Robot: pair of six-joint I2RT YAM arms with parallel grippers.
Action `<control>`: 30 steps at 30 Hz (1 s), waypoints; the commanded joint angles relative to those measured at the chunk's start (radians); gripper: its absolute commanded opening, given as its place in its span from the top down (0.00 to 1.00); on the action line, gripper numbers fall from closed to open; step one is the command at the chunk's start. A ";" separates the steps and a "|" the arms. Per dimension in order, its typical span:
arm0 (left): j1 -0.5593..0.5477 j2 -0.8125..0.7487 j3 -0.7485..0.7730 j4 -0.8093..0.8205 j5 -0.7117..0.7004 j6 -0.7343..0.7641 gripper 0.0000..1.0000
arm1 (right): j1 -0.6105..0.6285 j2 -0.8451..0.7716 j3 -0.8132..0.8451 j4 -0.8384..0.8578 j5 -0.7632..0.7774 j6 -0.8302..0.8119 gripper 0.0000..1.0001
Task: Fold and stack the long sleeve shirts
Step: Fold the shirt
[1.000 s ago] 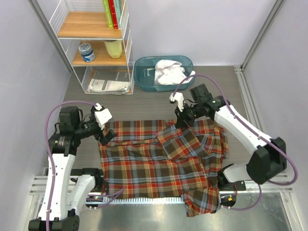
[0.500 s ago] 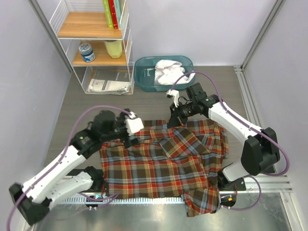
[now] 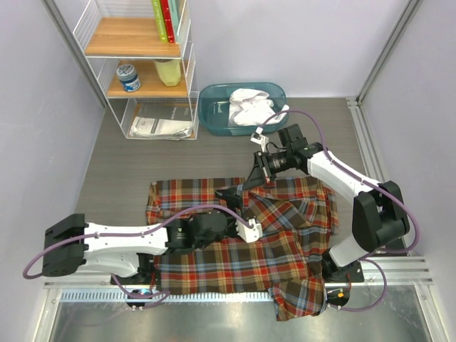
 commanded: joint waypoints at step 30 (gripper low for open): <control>0.170 -0.182 0.373 -0.720 0.546 -0.106 1.00 | -0.292 -0.081 0.173 -0.477 -0.069 -0.438 0.31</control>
